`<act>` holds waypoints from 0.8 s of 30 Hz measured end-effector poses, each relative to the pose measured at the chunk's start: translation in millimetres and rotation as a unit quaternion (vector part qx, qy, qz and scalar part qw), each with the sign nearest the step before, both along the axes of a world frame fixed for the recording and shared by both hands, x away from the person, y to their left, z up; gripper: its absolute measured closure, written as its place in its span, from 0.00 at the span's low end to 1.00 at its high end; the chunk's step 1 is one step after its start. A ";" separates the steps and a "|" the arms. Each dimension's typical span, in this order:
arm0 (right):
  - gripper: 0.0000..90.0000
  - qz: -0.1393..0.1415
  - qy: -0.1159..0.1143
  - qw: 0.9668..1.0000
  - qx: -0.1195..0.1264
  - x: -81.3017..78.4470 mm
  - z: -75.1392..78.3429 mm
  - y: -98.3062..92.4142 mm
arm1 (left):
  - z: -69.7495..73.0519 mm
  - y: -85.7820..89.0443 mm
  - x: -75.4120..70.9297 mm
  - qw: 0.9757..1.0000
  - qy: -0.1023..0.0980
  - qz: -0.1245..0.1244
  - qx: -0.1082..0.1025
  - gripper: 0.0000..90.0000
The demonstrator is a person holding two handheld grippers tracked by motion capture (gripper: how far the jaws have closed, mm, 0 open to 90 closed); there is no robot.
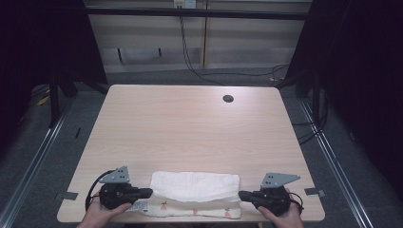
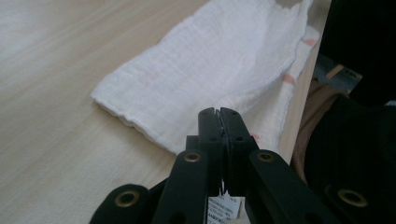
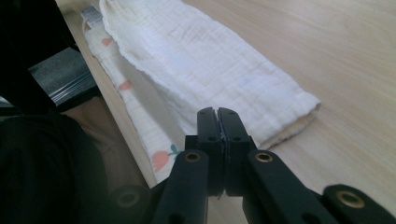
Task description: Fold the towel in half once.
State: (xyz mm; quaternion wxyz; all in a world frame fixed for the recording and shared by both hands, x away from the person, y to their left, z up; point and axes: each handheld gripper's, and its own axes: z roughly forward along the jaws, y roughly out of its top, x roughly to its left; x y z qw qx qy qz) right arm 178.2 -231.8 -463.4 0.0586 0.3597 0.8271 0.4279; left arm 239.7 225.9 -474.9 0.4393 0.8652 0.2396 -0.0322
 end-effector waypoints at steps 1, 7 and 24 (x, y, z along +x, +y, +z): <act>0.98 0.000 0.000 1.000 0.000 0.0 0.0 0.0 | -0.3 -3.0 -0.3 1.000 0.000 -0.005 0.005 0.98; 0.98 0.011 0.003 1.000 -0.003 -8.5 -4.5 3.2 | -4.5 -5.2 1.7 1.000 0.008 -0.011 0.023 0.98; 0.86 0.037 0.014 0.999 -0.001 -11.0 -7.1 3.7 | 0.0 5.4 -3.2 1.000 0.014 -0.004 0.000 0.89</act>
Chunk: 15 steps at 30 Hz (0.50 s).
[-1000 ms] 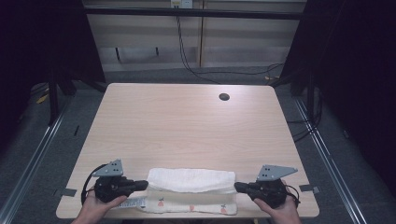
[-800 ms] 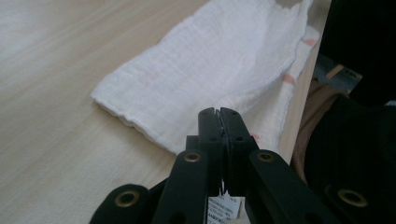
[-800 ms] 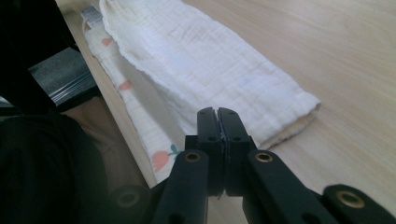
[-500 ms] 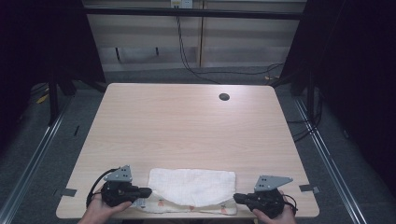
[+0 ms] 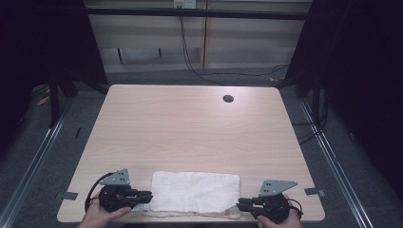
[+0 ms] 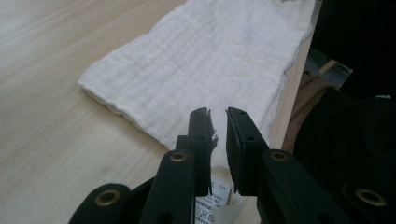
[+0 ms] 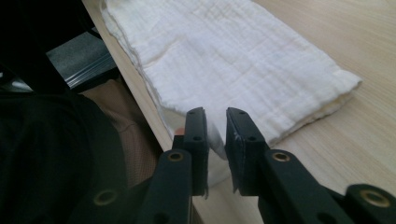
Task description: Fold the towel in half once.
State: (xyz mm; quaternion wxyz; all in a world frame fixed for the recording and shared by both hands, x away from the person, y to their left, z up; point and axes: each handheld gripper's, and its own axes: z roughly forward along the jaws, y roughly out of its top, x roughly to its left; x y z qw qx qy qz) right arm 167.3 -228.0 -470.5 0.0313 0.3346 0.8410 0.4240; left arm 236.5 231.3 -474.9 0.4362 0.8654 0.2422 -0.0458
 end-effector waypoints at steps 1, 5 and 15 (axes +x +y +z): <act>0.85 -0.002 -0.002 1.000 0.002 -0.2 0.6 0.1 | -0.4 0.0 0.2 1.000 0.001 0.001 0.001 0.89; 0.79 -0.007 -0.008 1.000 0.015 -0.4 4.1 -1.9 | 0.8 1.1 1.4 1.000 0.000 0.005 -0.007 0.85; 0.67 -0.020 -0.021 0.999 0.022 0.5 14.4 -6.4 | 3.0 2.4 14.9 0.999 -0.009 0.036 -0.003 0.70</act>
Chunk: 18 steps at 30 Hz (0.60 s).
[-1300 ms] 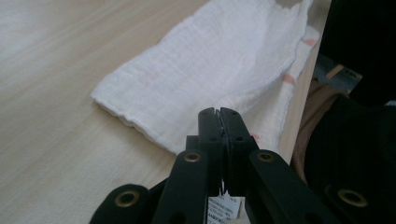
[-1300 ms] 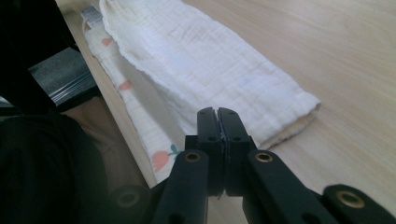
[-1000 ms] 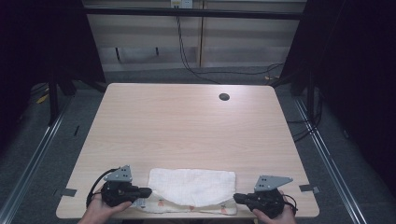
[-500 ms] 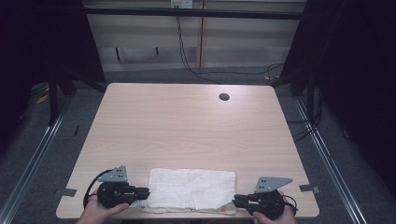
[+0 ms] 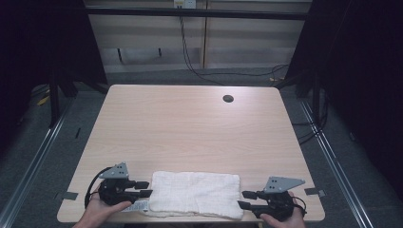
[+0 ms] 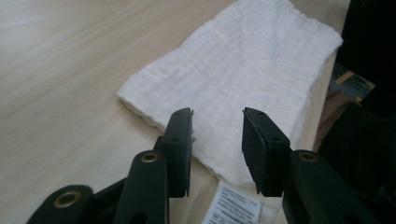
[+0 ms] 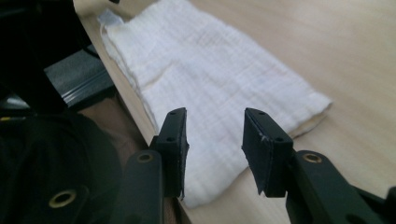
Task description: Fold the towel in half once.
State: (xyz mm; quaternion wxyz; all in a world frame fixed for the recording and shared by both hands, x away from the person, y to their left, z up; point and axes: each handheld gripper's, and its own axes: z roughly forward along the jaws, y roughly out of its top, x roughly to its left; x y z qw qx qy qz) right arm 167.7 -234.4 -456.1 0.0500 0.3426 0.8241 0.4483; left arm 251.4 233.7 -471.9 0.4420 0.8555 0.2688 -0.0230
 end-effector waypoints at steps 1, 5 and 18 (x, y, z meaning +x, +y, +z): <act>0.67 -0.003 -0.005 1.000 0.003 0.2 2.4 -1.3 | 2.3 0.7 3.5 1.000 -0.003 0.009 -0.002 0.69; 0.64 -0.026 -0.011 1.000 -0.014 11.4 6.4 0.4 | 7.6 -1.5 18.7 1.000 -0.012 0.025 0.004 0.64; 0.55 -0.056 0.014 0.994 -0.094 74.6 -25.9 14.8 | -12.6 -32.2 47.6 0.998 -0.021 0.012 0.053 0.60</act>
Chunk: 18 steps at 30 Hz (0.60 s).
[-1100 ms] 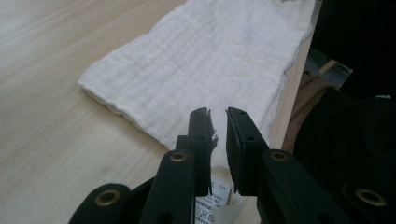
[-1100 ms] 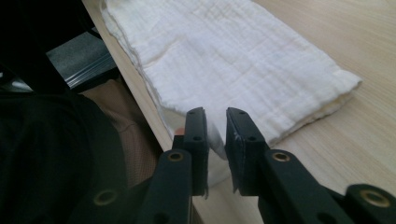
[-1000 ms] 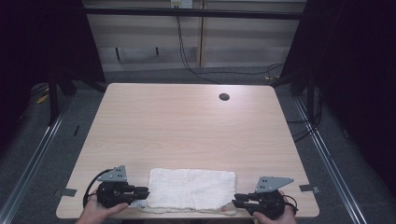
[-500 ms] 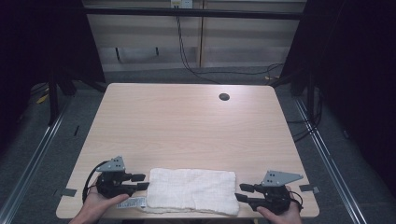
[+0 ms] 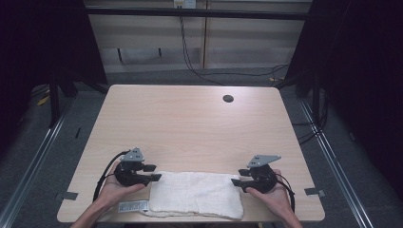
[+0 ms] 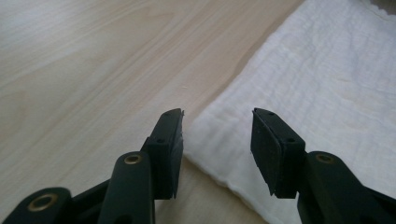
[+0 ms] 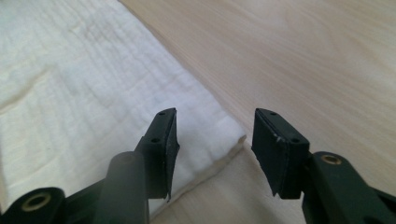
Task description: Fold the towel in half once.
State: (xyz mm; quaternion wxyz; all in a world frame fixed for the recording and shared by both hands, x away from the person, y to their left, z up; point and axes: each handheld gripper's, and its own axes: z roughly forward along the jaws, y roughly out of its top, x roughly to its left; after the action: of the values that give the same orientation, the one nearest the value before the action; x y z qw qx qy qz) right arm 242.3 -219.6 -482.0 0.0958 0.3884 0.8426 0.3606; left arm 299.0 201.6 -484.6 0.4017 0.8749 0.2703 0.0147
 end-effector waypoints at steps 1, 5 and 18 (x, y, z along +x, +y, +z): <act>0.54 -0.001 0.002 1.000 0.001 1.2 -4.4 0.9 | -1.2 -1.0 -0.2 1.000 0.004 0.000 0.007 0.59; 0.53 -0.005 0.005 1.000 -0.014 2.2 -12.1 3.8 | -5.7 -2.4 0.1 0.999 -0.010 0.005 0.035 0.59; 0.94 0.007 -0.002 1.000 -0.023 0.3 -12.3 8.4 | -12.3 -4.9 3.2 0.999 -0.001 -0.026 0.023 0.96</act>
State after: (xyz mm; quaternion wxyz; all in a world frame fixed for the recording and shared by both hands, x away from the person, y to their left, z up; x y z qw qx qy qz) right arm 242.6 -211.2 -494.2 0.1040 0.3792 0.8533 0.3424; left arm 302.2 196.6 -496.9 0.3822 0.8905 0.2465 0.0111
